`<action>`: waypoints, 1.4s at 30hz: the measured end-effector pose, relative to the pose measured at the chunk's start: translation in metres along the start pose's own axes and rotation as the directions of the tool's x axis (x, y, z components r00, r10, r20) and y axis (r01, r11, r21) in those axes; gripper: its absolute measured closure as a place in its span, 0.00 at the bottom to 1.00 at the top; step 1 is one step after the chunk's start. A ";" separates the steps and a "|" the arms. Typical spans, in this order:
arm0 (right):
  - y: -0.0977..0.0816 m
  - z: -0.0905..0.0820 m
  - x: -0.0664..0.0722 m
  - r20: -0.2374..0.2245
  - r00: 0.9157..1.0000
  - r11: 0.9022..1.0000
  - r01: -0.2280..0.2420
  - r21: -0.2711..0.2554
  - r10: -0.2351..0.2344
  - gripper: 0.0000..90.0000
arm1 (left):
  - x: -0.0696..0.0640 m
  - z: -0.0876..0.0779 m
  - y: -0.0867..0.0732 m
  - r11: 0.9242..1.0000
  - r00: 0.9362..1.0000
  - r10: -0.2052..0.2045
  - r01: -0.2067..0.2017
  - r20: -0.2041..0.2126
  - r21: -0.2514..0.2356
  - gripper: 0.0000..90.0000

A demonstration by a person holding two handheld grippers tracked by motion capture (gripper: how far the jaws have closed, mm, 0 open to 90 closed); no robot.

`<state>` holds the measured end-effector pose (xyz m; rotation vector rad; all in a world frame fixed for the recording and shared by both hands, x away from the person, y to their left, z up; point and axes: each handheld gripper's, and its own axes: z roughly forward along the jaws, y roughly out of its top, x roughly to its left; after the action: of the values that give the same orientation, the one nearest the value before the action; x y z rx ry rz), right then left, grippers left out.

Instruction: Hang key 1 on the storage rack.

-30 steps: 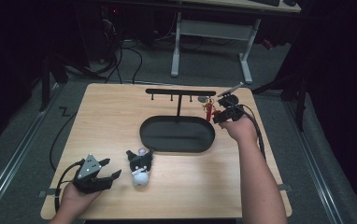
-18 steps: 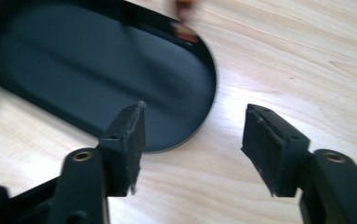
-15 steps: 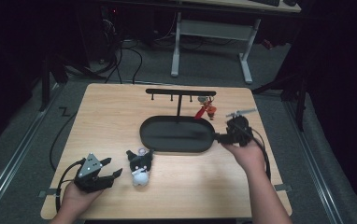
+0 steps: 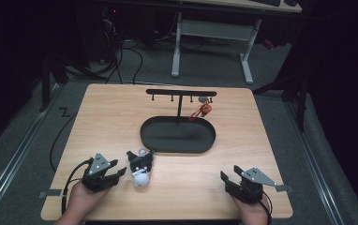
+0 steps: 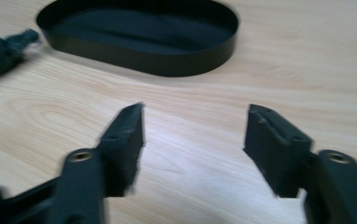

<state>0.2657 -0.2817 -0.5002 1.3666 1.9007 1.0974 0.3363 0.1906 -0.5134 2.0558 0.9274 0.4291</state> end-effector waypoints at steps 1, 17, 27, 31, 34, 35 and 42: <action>0.000 0.002 -0.001 -0.027 0.999 1.000 -0.026 0.010 0.027 0.44 | 0.000 0.001 0.000 1.000 1.000 -0.003 0.003 -0.011 0.009 0.86; -0.014 -0.012 0.006 -0.052 0.999 0.999 0.014 0.053 -0.011 0.44 | -0.056 0.043 0.029 0.991 0.989 0.115 -0.121 0.092 0.057 1.00; -0.022 -0.024 -0.002 -0.028 0.999 0.998 -0.021 0.053 0.023 0.44 | -0.121 0.077 0.048 0.977 0.951 0.196 -0.210 0.239 0.036 0.96; -0.022 -0.025 -0.003 -0.026 0.999 0.998 -0.026 0.050 0.027 0.44 | -0.133 0.074 0.048 0.974 0.939 0.207 -0.225 0.273 0.034 0.96; -0.022 -0.021 -0.004 -0.034 0.999 0.998 -0.028 0.053 0.030 0.44 | -0.153 0.081 0.052 0.964 0.925 0.244 -0.264 0.292 0.030 0.96; -0.021 -0.021 -0.004 -0.034 0.999 0.998 -0.027 0.053 0.029 0.44 | -0.157 0.085 0.054 0.962 0.923 0.251 -0.271 0.293 0.031 0.96; -0.019 -0.020 -0.005 -0.038 0.999 0.998 -0.036 0.043 0.038 0.44 | -0.175 0.093 0.060 0.953 0.913 0.283 -0.301 0.295 0.018 0.92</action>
<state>0.2419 -0.2956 -0.5067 1.4186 1.9436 1.1155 0.3004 -0.0135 -0.5170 2.2504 0.4639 0.2449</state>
